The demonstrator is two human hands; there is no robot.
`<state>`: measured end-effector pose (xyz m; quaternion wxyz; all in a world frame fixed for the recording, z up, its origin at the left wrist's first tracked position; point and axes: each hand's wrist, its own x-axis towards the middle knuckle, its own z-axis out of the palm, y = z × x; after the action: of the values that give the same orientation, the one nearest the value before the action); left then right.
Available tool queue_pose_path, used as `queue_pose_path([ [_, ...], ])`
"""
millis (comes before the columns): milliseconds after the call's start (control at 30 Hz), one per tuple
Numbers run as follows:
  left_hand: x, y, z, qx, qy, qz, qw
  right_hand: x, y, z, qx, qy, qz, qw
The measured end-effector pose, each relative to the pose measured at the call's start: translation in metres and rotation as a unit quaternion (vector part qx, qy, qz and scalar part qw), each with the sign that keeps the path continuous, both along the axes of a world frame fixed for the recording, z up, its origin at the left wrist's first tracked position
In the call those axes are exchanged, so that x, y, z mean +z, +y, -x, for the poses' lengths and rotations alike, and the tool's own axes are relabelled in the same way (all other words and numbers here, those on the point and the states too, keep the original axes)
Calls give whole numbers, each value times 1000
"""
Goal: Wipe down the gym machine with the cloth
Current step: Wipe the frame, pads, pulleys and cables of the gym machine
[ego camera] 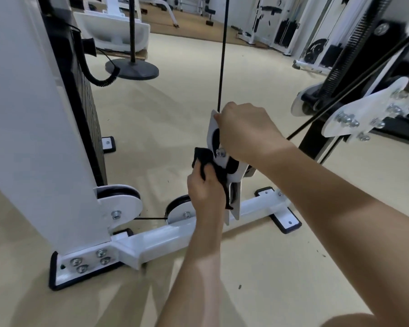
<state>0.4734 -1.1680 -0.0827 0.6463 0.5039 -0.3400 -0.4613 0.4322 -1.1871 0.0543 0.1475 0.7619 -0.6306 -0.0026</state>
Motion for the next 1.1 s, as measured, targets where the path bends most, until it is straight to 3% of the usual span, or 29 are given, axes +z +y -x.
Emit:
queue_pose_path([
  [167, 46, -28, -10, 6, 4, 129, 992, 7, 4, 6, -13, -150, -50, 987],
  [267, 61, -38, -13, 2, -66, 200, 978, 13, 2, 7, -24, -228, -88, 969],
  [400, 51, -48, -12, -53, -70, 144, 986, 15, 4, 6, -51, -236, -91, 966],
  [500, 38, -31, -9, -41, -55, 115, 991, 12, 2, 3, -74, -265, -69, 959],
  [567, 31, -15, -3, -8, -71, 158, 985, 11, -2, 4, -85, -266, -59, 958],
  [700, 20, 31, 24, 23, -191, 279, 941, 14, -3, 15, -99, -322, -47, 940],
  [767, 13, 41, 26, 36, -192, 287, 938, 14, -3, 13, -89, -349, -45, 932],
  [833, 5, 25, 11, 80, -102, 203, 971, 10, -1, 3, -70, -327, -39, 942],
  [900, -10, 8, -5, 77, -32, 101, 991, 3, 3, -8, -46, -248, -24, 967],
  [933, -21, 5, -10, 37, -62, 83, 994, -2, 5, -12, -46, -195, -17, 980],
  [1000, -47, 14, -10, -60, -215, 63, 973, -16, 13, -12, -21, -72, 29, 997],
  [1067, -72, 26, -6, -122, -340, 61, 930, -31, 33, 2, 118, -20, 88, 989],
  [1100, -75, 30, -7, -119, -348, 63, 928, -40, 45, 16, 213, -5, 90, 973],
])
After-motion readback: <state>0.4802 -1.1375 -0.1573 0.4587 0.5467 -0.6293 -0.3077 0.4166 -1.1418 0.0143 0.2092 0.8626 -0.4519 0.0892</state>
